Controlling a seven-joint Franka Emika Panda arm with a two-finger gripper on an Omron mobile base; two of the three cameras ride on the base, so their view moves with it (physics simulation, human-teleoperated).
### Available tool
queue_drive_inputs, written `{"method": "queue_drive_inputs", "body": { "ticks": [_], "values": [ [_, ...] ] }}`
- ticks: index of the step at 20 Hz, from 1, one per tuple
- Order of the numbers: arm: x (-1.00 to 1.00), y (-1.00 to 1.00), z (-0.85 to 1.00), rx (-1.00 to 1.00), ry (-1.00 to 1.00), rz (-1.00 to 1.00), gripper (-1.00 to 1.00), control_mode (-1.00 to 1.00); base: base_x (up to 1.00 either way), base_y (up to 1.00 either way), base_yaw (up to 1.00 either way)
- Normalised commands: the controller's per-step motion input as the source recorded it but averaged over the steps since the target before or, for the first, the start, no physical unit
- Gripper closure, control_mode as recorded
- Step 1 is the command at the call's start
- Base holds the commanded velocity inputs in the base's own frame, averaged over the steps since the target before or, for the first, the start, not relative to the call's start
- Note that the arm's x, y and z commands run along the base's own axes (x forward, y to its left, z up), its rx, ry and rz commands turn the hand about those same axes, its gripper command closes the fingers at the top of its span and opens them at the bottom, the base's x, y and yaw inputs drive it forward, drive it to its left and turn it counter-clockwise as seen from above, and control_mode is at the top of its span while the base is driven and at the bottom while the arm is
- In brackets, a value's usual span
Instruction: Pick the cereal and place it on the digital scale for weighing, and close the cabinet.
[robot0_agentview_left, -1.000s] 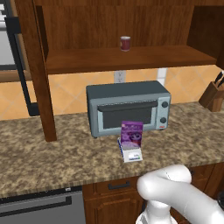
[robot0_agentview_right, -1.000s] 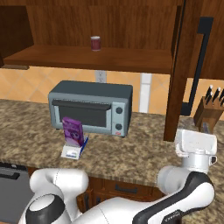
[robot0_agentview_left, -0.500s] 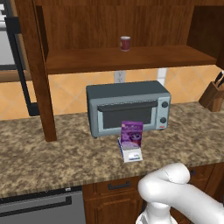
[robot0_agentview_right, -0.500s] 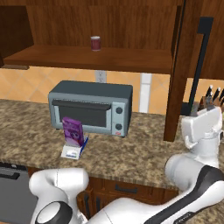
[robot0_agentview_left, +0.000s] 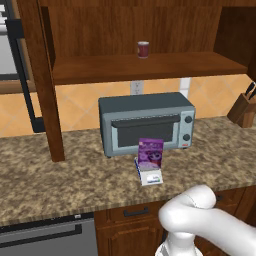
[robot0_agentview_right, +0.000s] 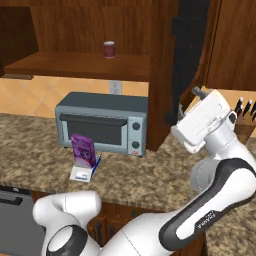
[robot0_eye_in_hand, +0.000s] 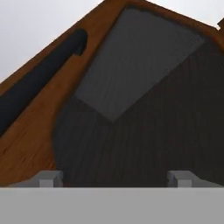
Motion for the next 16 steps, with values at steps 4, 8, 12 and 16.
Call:
{"method": "queue_drive_inputs", "body": {
  "ticks": [4,8,12,16],
  "values": [
    [0.57,1.00,0.03,-0.62,0.26,0.00,-1.00,-1.00,0.00,0.00,0.00],
    [0.93,1.00,0.00,-0.50,0.34,-0.09,-1.00,-1.00,0.00,0.00,0.00],
    [1.00,1.00,0.00,-0.37,0.22,-0.17,-1.00,-1.00,0.00,0.00,0.00],
    [1.00,1.00,-0.07,-0.26,0.04,-0.22,-1.00,-1.00,0.00,0.00,0.00]
  ]
}}
